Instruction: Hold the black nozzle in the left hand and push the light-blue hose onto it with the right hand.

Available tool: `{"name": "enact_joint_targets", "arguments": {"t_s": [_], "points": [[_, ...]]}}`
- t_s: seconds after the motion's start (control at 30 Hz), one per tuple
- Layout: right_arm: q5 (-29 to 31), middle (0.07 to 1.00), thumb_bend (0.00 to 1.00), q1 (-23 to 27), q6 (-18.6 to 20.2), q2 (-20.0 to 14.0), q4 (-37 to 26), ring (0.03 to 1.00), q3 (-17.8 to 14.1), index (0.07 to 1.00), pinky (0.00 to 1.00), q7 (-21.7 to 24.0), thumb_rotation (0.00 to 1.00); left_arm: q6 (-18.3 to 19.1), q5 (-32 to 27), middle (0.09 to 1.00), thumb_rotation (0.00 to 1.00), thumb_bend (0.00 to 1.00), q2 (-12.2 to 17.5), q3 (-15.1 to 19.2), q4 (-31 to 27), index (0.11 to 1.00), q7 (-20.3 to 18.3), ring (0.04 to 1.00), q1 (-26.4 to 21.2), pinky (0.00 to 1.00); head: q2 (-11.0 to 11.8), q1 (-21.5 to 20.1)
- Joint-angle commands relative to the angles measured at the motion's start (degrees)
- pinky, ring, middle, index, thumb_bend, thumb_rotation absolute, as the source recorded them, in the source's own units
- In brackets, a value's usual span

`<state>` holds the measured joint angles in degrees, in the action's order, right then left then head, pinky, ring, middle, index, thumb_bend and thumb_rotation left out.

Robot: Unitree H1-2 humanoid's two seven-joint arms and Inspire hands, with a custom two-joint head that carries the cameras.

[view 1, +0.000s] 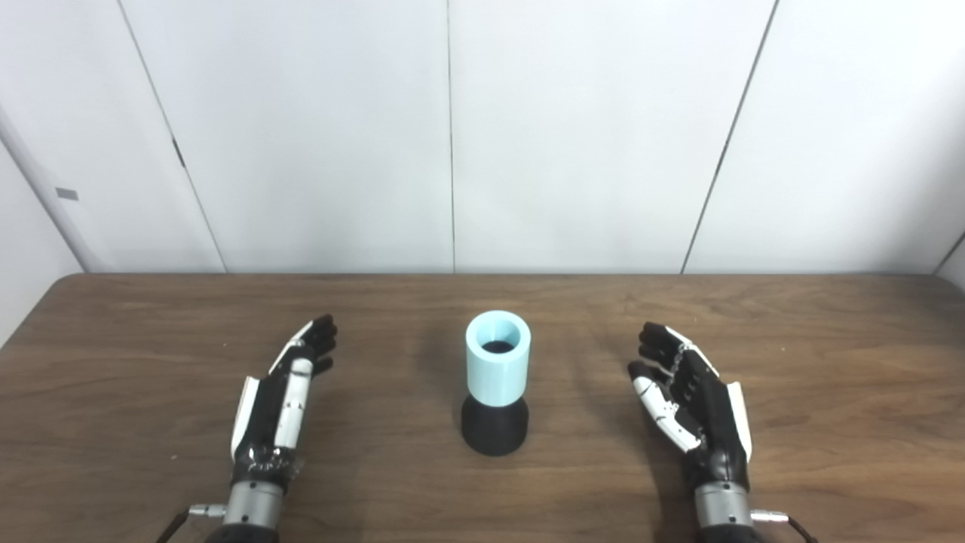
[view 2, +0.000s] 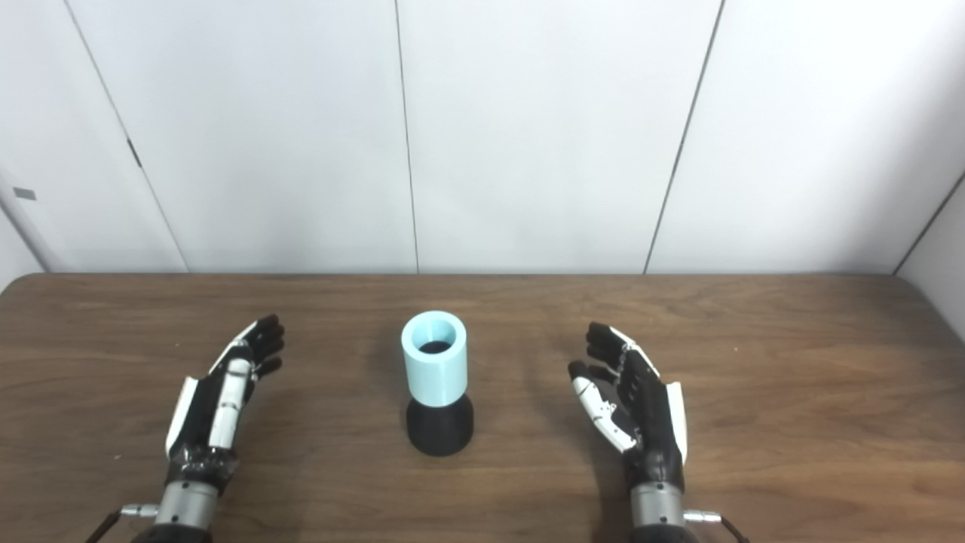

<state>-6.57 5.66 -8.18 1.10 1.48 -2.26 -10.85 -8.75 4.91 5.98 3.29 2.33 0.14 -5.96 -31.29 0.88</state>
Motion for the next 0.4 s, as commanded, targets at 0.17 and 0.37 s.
{"name": "enact_joint_targets", "arguments": {"t_s": [0.17, 0.37], "points": [[-0.79, 0.709, 0.29, 2.33, -4.36, -0.14, 0.94, 0.701, -1.24, 0.677, 0.62, -1.62, 0.23, 0.86, 0.48, 0.8, 0.5, 0.2, -1.68, -0.3, -2.05, 0.775, 0.99, 0.797, 3.32, 0.74, -0.29, -0.11], [2.61, 0.737, 0.24, 2.37, -6.04, 0.04, 2.16, 0.725, -2.08, 0.707, 0.63, -0.64, 0.26, -0.24, 0.05, 0.791, 0.43, 0.23, -2.13, -0.01, -1.18, 0.764, 1.13, 0.795, 3.02, 0.73, -0.06, -1.2]]}}
